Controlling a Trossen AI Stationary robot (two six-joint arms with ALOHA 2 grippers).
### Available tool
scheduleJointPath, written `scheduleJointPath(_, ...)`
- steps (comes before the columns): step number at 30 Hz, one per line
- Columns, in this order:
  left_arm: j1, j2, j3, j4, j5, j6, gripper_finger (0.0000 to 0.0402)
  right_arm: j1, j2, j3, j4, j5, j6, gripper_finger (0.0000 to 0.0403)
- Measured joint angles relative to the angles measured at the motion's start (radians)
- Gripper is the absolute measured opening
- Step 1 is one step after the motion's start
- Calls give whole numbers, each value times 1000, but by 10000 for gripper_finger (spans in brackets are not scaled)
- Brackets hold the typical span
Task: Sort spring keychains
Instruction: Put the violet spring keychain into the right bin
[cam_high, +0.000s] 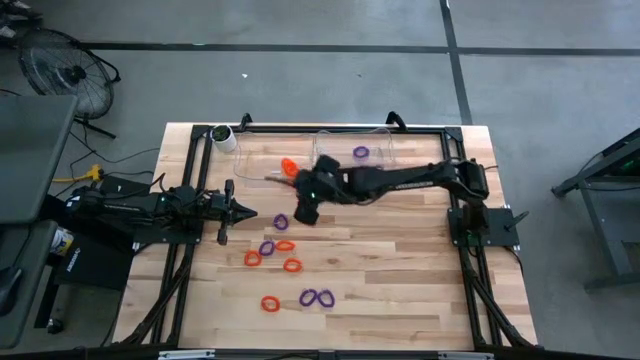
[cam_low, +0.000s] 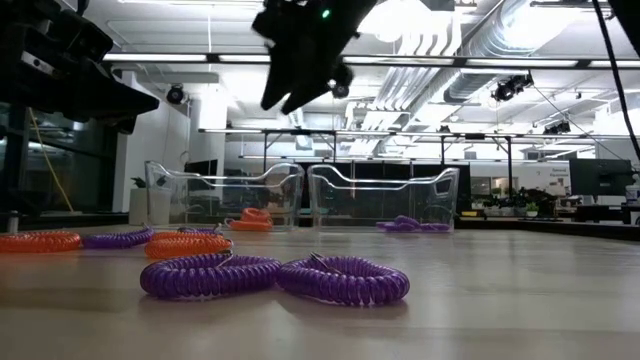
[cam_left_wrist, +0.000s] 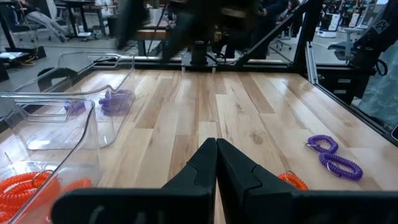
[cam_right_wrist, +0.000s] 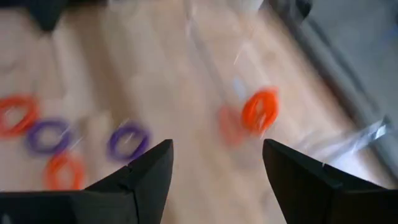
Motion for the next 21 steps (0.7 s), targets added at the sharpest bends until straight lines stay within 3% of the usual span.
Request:
scheduleJointPath(6, 0, 0, 0, 0, 0, 0, 3, 104, -5, 0, -196, -125, 184, 243)
scheduleJointPath(10, 0, 0, 0, 0, 0, 0, 3, 171, -5, 0, -278, -236, 205, 243)
scheduleJointPath(16, 0, 0, 0, 0, 0, 0, 3, 274, -5, -26, -300, -259, 1, 243)
scheduleJointPath(21, 0, 0, 0, 0, 0, 0, 3, 345, -5, -112, -175, -307, -118, 243)
